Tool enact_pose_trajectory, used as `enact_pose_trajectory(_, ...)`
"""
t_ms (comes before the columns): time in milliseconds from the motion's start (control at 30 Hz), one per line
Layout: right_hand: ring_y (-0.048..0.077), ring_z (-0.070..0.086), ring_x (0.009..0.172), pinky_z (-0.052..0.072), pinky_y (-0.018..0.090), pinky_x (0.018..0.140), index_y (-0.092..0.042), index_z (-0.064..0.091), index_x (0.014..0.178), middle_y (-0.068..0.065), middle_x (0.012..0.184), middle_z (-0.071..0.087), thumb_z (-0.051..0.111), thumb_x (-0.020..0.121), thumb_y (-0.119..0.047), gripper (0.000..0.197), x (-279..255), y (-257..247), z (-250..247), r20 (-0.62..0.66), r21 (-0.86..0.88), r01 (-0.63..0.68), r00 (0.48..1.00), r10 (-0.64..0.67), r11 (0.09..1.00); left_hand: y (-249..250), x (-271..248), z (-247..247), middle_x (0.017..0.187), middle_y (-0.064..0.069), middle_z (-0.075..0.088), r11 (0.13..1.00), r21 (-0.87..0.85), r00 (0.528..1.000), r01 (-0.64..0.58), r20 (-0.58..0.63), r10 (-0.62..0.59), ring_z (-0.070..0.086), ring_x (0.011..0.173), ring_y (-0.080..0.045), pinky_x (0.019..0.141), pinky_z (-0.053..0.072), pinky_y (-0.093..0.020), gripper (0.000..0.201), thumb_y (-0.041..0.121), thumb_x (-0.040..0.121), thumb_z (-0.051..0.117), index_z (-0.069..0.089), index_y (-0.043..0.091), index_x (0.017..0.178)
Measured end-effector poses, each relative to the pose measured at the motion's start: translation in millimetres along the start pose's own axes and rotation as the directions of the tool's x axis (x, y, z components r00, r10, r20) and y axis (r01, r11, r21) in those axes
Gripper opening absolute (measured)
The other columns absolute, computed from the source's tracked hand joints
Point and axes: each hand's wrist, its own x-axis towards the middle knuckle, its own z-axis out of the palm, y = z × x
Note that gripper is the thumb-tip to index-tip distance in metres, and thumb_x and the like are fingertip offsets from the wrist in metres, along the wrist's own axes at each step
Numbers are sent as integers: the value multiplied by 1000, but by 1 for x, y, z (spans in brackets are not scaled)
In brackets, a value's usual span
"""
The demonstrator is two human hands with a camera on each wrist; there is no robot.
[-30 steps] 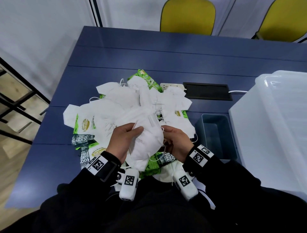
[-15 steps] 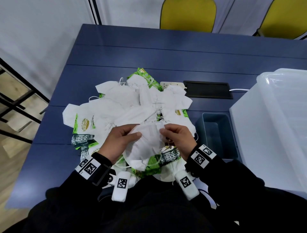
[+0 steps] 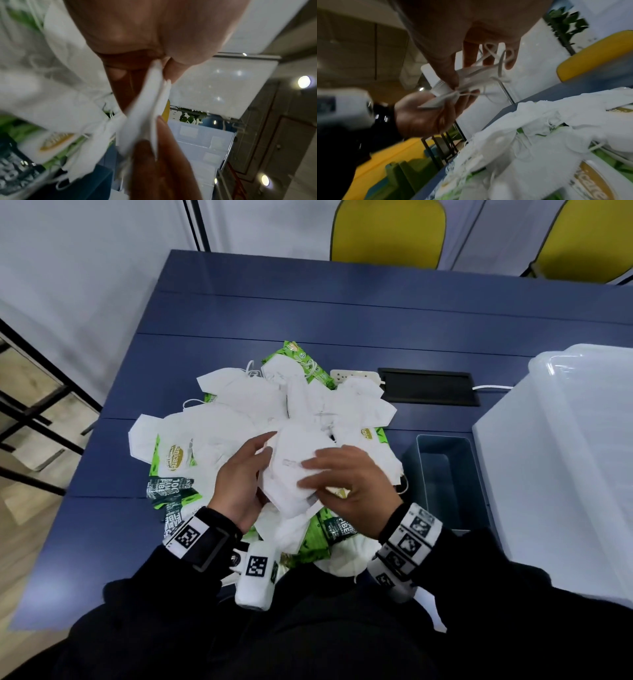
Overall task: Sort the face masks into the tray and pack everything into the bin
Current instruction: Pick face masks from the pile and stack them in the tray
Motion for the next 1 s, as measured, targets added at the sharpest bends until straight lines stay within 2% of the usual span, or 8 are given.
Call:
enact_pose_trajectory(200,28,58,125,41,47,104,-26,81,104,-4,129,68,75,86,-27,18,-9,6,1,35,-181,95,995,-90,979,-2,-4,6,121,-18,72,995,-92,998,43,57,-38,68,104,-33,95,50,-52,37,27,101,62,66,1,126)
enact_pose_trajectory(400,16,47,136,37,36,113,-22,69,125,-5,141,57,81,86,-30,42,-10,-6,-11,-72,31,-145,986,147,989,-9,-3,-1,118,-24,71,992,107,984,-70,169,51,69,105,-37,92,55,-48,36,-9,90,61,64,2,124)
enact_pose_trajectory(467,11,50,132,40,30,109,-27,59,134,-9,139,57,80,86,-28,52,-4,-1,-14,-129,174,-360,914,384,917,-8,-5,-2,118,-21,73,989,132,979,-68,202,40,71,104,-34,84,59,-41,38,-14,91,56,64,1,125)
enact_pose_trajectory(600,19,70,99,56,33,88,-17,68,118,6,112,75,71,91,-3,31,11,11,-11,153,618,-594,733,663,515,-12,-6,-1,118,-18,73,994,110,975,-21,222,-4,71,104,-31,88,56,-42,52,-10,83,65,63,11,131)
enact_pose_trajectory(700,14,69,73,56,26,68,1,68,104,9,87,75,67,89,8,17,10,5,-1,165,679,-567,736,656,466,-16,-8,2,113,-17,73,992,117,985,-48,169,28,71,102,-32,86,57,-46,66,2,79,75,54,32,134)
enact_pose_trajectory(800,16,55,57,48,25,52,-8,64,91,12,72,58,78,83,1,18,10,2,10,139,698,-577,691,710,425,-21,-10,5,118,-14,69,966,220,984,-138,145,107,71,106,-29,89,59,-50,68,14,70,86,52,38,124)
enact_pose_trajectory(933,27,61,76,50,39,68,-14,66,86,31,87,67,88,74,-15,25,9,4,14,232,689,-626,668,707,365,-21,-8,4,117,-6,74,930,302,975,-211,133,178,70,110,-27,97,55,-58,54,19,71,86,63,23,120)
enact_pose_trajectory(1000,27,65,69,52,33,59,-10,73,95,27,92,72,85,76,-6,23,7,6,10,363,637,-704,634,683,315,-20,-5,0,114,-6,75,930,293,975,-220,106,198,71,109,-30,96,55,-60,49,20,72,83,66,22,118)
